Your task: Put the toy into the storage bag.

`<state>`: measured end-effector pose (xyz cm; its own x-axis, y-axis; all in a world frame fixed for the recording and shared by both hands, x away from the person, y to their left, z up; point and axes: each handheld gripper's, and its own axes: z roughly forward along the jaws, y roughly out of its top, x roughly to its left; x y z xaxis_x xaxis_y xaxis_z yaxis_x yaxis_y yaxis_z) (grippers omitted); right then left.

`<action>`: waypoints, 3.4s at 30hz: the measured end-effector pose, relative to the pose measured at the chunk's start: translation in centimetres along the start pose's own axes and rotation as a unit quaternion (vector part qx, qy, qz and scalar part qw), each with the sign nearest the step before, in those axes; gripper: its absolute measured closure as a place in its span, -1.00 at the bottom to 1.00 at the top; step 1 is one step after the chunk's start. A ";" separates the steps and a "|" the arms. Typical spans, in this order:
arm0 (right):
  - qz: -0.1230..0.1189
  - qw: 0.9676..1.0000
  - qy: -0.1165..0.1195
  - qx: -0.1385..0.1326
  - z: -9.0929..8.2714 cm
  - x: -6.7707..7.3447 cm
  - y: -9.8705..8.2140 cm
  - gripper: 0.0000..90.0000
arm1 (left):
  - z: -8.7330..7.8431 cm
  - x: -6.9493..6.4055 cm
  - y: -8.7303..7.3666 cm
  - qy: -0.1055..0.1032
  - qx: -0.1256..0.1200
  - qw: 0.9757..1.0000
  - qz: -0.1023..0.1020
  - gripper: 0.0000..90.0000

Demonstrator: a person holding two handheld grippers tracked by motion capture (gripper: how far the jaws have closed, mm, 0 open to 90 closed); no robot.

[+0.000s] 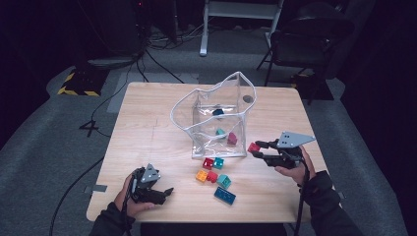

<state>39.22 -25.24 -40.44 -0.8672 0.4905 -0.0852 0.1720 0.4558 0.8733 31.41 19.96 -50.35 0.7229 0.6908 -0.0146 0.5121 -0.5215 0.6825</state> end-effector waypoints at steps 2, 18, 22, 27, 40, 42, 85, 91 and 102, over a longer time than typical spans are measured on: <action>-0.001 1.000 -0.007 -0.005 -0.6 -0.3 0.5 0.33 | 0.0 0.0 0.0 0.000 0.000 1.000 0.000 -0.66; -0.019 0.998 -0.049 -0.041 -3.5 -1.9 5.5 0.33 | 0.0 0.0 0.0 0.000 0.000 1.000 0.000 -0.66; -0.024 0.997 -0.056 -0.048 -4.0 -2.0 6.7 0.33 | 0.0 0.0 0.0 0.000 0.000 1.000 0.000 -0.66; -0.031 0.996 -0.062 -0.052 -4.6 -2.3 8.1 0.33 | 0.0 0.0 0.0 0.000 0.000 1.000 0.000 -0.66; -0.035 0.995 -0.066 -0.058 -3.7 -2.9 11.2 0.33 | 0.0 0.0 0.0 0.000 0.000 1.000 0.000 -0.66; -0.034 0.996 -0.066 -0.056 -3.3 -3.0 11.5 0.33 | 0.0 0.0 0.0 0.000 0.000 1.000 -0.001 -0.66; -0.008 0.997 -0.075 0.010 4.6 -4.9 13.7 0.32 | 0.0 0.0 0.0 -0.001 -0.001 1.000 -0.001 -0.66; -0.004 0.997 -0.080 0.017 5.0 -5.1 13.4 0.30 | 0.0 0.0 0.0 0.000 -0.001 1.000 -0.001 -0.66; 0.005 0.996 -0.083 0.023 5.4 -5.1 13.0 0.07 | 0.0 0.0 0.0 0.000 -0.001 1.000 -0.001 -0.66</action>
<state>48.37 -17.81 -31.27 -0.7769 0.6097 -0.1573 0.2058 0.4820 0.8517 31.35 19.96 -50.37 0.7219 0.6918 -0.0165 0.5125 -0.5184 0.6845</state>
